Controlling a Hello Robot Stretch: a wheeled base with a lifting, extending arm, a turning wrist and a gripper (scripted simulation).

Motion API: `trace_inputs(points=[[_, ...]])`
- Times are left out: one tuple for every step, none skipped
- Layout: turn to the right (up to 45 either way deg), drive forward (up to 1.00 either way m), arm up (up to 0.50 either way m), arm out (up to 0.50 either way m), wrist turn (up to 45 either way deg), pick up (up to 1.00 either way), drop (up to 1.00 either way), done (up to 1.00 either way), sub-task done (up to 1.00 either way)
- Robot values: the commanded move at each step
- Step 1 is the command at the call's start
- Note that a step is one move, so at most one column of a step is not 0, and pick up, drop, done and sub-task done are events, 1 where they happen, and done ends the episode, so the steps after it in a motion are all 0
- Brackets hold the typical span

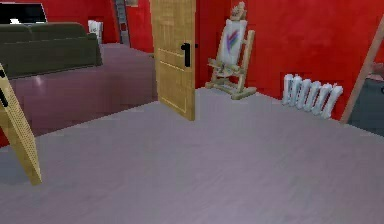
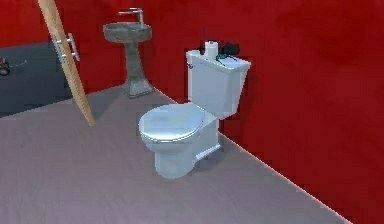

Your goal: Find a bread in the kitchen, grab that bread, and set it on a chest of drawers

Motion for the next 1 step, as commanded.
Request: trace_inputs(points=[[-15.0,0.0,0.0,0.0,0.0,0.0,0.0,0.0,0.0]])
